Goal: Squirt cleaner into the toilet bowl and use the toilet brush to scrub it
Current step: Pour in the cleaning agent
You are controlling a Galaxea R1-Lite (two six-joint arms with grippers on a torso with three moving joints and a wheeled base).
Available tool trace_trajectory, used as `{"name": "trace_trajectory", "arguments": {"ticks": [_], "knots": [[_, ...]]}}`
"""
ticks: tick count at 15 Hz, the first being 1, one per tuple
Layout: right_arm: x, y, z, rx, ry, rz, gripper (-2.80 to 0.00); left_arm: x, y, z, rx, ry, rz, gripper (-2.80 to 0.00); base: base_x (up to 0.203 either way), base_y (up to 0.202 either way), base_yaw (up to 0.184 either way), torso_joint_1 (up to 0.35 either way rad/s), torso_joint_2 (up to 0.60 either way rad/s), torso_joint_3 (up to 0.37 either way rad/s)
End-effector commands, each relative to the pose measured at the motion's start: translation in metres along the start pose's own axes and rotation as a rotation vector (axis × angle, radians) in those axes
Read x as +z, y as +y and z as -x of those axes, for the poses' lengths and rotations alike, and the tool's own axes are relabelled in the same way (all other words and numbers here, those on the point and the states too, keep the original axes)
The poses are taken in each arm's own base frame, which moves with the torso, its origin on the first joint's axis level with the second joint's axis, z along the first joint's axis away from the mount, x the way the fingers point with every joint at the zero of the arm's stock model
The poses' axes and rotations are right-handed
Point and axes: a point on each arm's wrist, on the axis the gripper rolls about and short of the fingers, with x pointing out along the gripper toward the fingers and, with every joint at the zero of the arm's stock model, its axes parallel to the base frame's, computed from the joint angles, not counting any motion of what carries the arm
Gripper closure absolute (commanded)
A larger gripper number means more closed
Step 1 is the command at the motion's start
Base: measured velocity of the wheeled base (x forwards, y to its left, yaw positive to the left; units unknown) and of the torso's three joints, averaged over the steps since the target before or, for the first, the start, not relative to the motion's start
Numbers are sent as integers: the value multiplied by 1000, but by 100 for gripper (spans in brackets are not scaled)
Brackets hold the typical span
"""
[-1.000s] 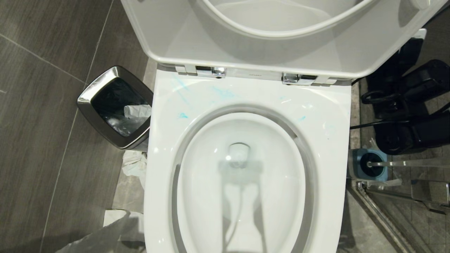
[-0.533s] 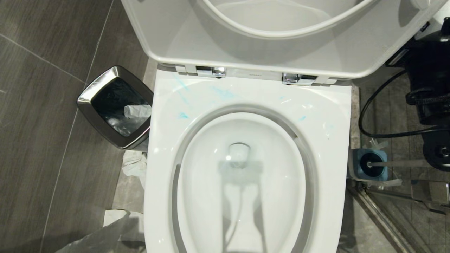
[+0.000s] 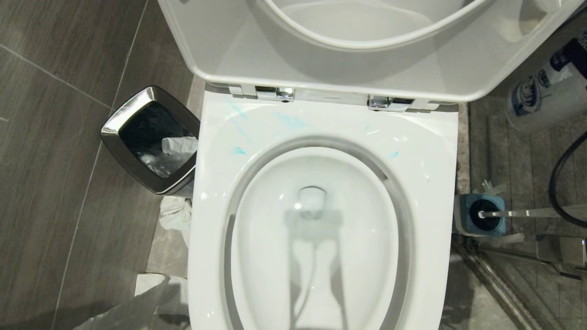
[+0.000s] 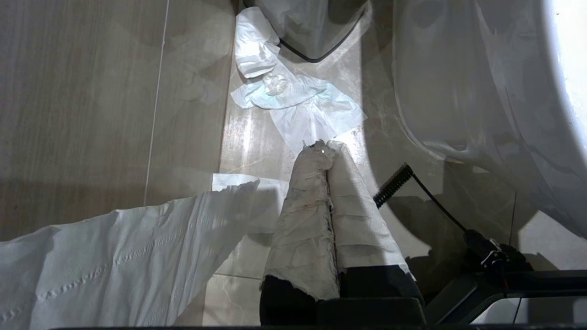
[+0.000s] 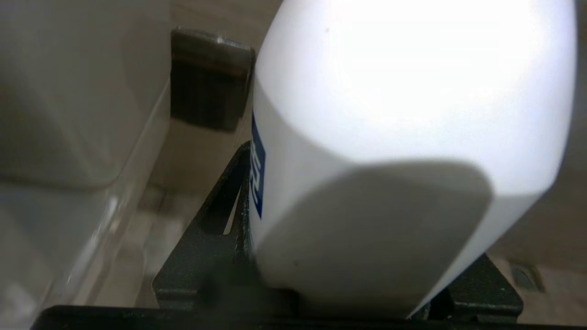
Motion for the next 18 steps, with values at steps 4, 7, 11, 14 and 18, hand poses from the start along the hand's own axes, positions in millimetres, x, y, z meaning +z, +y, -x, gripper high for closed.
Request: {"name": "trace_trajectory", "arguments": {"ticks": [4,7,11,14,18], "knots": [[63,-32,83,107,189,20,0,-2,0,0,1,5,0,0,0,0,0,0,0,0],[72,-38,120,316,284,-64,0,-2,0,0,1,5,0,0,0,0,0,0,0,0],[66,-36,114,293,332,-50,0,-2,0,0,1,5,0,0,0,0,0,0,0,0],[60,-34,100,201,384,-25,0,-2,0,0,1,5,0,0,0,0,0,0,0,0],[54,-32,98,215,403,18,0,-2,0,0,1,5,-3,0,0,0,0,0,0,0]]}}
